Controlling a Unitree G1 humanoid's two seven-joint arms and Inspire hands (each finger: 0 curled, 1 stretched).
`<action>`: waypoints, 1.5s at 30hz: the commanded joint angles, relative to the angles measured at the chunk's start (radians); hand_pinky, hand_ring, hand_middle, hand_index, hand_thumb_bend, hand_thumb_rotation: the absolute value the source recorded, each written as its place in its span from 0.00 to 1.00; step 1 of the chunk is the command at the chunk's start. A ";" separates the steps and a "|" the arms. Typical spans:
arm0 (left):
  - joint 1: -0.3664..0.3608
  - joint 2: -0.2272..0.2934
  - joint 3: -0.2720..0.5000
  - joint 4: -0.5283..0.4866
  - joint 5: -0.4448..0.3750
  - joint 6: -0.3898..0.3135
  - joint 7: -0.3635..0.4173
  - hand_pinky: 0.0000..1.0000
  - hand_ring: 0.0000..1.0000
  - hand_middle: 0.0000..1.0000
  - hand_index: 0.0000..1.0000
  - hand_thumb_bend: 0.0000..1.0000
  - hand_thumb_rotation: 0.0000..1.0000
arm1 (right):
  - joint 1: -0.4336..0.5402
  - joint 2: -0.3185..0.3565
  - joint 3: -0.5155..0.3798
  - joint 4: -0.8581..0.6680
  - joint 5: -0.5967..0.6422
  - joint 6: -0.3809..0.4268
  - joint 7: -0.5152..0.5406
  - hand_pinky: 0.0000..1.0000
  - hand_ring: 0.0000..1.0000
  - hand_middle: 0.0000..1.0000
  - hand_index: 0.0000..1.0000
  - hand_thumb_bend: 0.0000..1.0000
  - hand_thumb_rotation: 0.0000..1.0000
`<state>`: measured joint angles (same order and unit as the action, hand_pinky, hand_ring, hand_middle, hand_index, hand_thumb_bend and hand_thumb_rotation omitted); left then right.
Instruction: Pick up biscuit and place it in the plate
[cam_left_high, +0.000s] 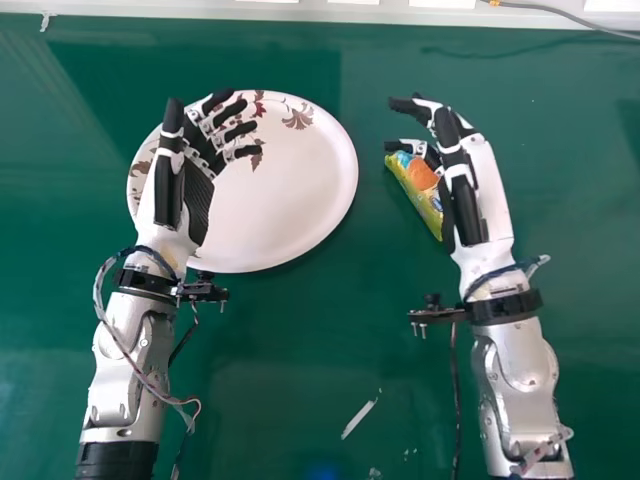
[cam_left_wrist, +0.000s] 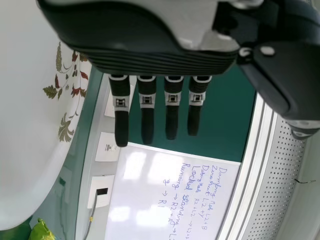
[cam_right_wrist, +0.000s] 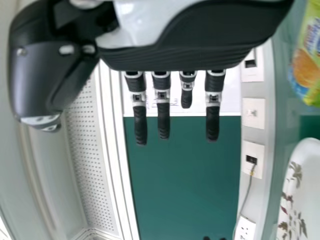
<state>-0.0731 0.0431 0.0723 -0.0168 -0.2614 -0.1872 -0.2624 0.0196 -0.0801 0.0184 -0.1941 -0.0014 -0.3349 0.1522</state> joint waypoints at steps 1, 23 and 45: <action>0.004 -0.006 0.009 0.008 -0.018 0.000 -0.002 0.63 0.77 0.85 0.88 1.00 0.85 | 0.020 -0.007 -0.005 -0.038 -0.009 0.013 -0.011 0.62 0.81 0.80 0.71 0.83 0.78; 0.005 -0.019 0.007 0.024 -0.011 -0.006 0.008 0.67 0.78 0.86 0.91 1.00 0.92 | 0.092 -0.019 -0.043 -0.315 -0.114 0.097 -0.092 0.61 0.80 0.79 0.70 0.84 0.78; 0.001 -0.026 0.006 0.043 -0.007 -0.023 0.011 0.72 0.81 0.89 0.92 1.00 0.87 | 0.041 -0.096 -0.080 -0.426 -0.185 0.183 -0.077 0.61 0.80 0.79 0.70 0.85 0.77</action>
<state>-0.0732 0.0194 0.0721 0.0141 -0.2670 -0.1971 -0.2496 0.0689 -0.1616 -0.0511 -0.6099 -0.1765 -0.1546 0.0676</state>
